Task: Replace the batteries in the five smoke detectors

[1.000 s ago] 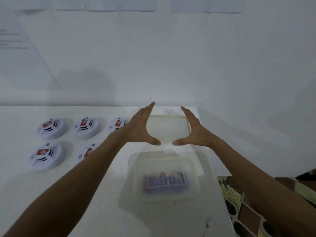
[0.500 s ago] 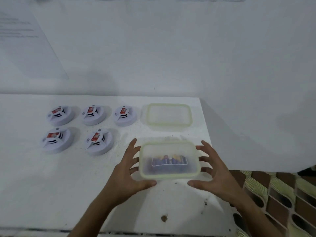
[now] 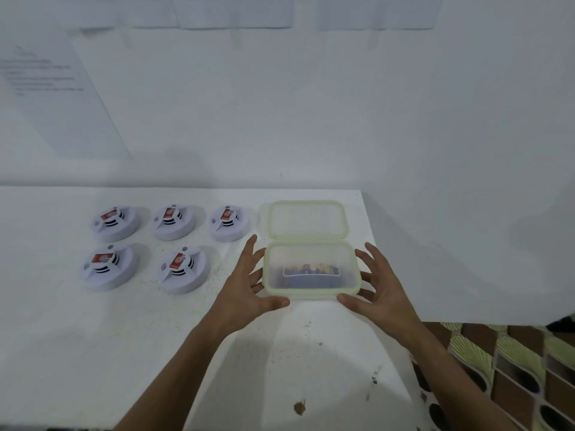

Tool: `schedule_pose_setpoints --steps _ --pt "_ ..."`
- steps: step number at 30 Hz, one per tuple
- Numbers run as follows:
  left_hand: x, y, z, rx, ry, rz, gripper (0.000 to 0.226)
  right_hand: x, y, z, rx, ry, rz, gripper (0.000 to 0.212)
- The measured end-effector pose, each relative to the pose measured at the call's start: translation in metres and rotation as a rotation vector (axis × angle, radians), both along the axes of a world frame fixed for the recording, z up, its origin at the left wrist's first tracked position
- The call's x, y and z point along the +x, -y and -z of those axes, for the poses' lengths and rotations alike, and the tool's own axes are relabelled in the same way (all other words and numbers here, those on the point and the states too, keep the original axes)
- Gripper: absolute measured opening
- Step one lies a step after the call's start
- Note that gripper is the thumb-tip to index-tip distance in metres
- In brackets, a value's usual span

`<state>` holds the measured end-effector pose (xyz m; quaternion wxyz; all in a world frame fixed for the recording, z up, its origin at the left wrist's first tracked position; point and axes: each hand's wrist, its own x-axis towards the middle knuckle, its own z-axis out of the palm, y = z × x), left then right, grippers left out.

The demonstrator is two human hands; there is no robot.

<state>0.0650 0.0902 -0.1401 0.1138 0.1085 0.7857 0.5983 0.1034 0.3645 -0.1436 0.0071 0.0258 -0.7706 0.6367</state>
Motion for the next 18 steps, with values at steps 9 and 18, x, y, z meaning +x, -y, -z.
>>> schedule_pose_setpoints --steps 9,18 --pt "-0.003 0.002 -0.013 -0.064 -0.014 0.007 0.114 -0.003 0.003 -0.015 0.166 -0.007 0.034 0.094" --pt "-0.01 0.098 -0.067 -0.148 -0.25 -0.15 0.076 -0.017 0.119 -0.085 0.399 -0.226 0.076 0.086"
